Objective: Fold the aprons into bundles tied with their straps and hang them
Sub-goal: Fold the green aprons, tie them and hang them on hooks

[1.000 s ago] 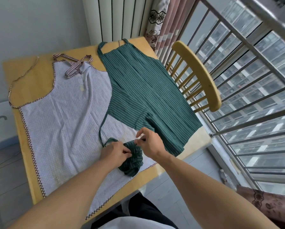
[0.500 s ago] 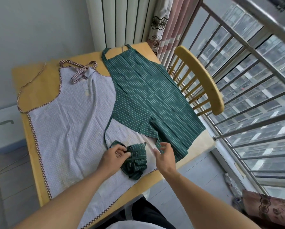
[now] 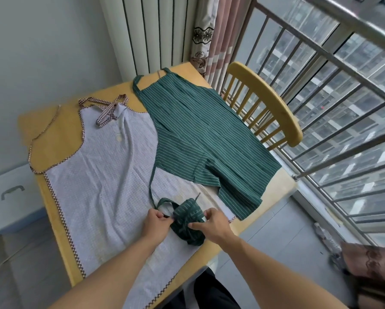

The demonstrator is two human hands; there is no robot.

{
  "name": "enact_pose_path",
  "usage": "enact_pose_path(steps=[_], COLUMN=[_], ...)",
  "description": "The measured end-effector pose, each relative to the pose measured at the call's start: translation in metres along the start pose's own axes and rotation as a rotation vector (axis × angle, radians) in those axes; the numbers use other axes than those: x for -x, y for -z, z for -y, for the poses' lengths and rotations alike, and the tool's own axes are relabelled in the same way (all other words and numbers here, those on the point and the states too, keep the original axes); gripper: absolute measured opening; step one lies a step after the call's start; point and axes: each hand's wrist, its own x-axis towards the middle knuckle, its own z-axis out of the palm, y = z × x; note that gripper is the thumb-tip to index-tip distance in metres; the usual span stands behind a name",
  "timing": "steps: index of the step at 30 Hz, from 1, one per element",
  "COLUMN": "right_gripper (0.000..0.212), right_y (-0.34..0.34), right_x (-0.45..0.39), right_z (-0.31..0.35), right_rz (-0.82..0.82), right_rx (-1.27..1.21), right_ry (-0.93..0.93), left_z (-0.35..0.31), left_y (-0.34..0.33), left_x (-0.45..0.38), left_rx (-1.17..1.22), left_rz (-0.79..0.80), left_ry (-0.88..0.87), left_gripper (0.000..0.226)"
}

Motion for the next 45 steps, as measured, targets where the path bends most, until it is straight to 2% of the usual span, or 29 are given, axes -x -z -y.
enact_pose_path(steps=[2,5,8,10,12,17,18,20,24,27,29,32,35,39,41,45], right_gripper=[0.052,0.05,0.053,0.055,0.055,0.062,0.062,0.06,0.046,0.034,0.035,0.039,0.022,0.016,0.015,0.021], right_y=[0.005,0.02,0.046,0.066,0.086,0.134,0.143,0.165,0.213,0.245,0.262,0.293,0.329,0.385,0.415,0.462], right_x=[0.006,0.019,0.028,0.035,0.044,0.061,0.066,0.08,0.114,0.145,0.161,0.18,0.198,0.221,0.227,0.239], right_z=[0.0,-0.003,-0.001,0.003,0.002,-0.03,-0.041,-0.066,-0.121,-0.167,-0.196,-0.245,-0.288,-0.325,-0.341,-0.361], right_rz=[0.012,0.015,0.029,0.007,-0.005,0.056,0.059,0.032,-0.038,-0.056,-0.088,-0.235,-0.448,-0.693,-0.816,-1.136], right_rx=[-0.062,-0.14,-0.298,-0.381,-0.462,-0.832,-0.868,-0.912,-0.997,-1.004,-0.977,-0.979,-0.949,-0.826,-0.694,-0.186], right_ry=[0.048,0.097,0.179,0.248,0.283,0.253,0.264,0.282,0.301,0.285,0.266,0.25,0.196,0.166,0.159,0.015], left_z=[-0.007,-0.031,-0.065,-0.088,-0.109,-0.149,-0.156,-0.167,-0.183,-0.189,-0.192,-0.196,-0.209,-0.226,-0.234,-0.252], left_y=[0.002,0.005,0.003,-0.003,-0.012,-0.048,-0.059,-0.088,-0.154,-0.207,-0.238,-0.287,-0.325,-0.366,-0.392,-0.447], left_x=[0.002,0.013,0.027,0.041,0.054,0.084,0.098,0.125,0.173,0.2,0.217,0.237,0.253,0.268,0.275,0.282], left_rx=[0.006,-0.021,0.169,0.083,-0.005,0.02,0.005,-0.035,0.015,0.028,0.05,0.169,0.281,0.189,0.064,-0.066], left_rz=[-0.002,-0.064,0.083,0.227,0.292,0.341,0.374,0.45,0.483,0.497,0.509,0.518,0.537,0.68,0.753,0.874], left_ry=[0.003,-0.096,-0.165,-0.194,-0.219,-0.308,-0.323,-0.354,-0.403,-0.473,-0.485,-0.429,-0.351,-0.319,-0.308,-0.25], left_gripper=[0.023,0.007,0.036,0.061,0.073,0.066,0.058,0.04,0.021,0.018,0.023,0.023,0.03,0.029,0.028,0.024])
